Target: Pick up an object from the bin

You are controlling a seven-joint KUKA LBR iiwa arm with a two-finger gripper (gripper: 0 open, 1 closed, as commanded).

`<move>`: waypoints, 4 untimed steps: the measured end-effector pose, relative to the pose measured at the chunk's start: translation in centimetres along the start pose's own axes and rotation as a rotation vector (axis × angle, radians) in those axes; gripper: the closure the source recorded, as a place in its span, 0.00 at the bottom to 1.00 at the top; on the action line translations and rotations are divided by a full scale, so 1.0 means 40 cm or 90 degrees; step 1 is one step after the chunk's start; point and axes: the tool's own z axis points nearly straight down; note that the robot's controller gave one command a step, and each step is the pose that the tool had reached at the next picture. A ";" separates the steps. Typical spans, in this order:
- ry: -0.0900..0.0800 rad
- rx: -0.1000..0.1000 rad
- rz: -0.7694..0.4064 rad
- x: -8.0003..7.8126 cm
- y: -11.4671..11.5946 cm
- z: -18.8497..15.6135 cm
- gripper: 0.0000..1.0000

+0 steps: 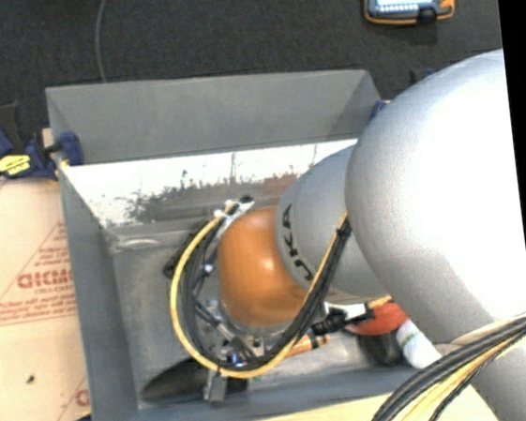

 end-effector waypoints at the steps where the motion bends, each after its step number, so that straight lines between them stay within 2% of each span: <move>1: -0.003 -0.003 0.022 0.010 0.030 0.000 0.00; 2: -0.002 -0.001 0.004 -0.003 0.002 -0.001 1.00; 4: -0.002 -0.001 0.005 -0.002 0.001 -0.027 1.00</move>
Offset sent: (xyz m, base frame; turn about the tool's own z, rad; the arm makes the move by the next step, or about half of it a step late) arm -0.0001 0.0015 0.0000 0.0037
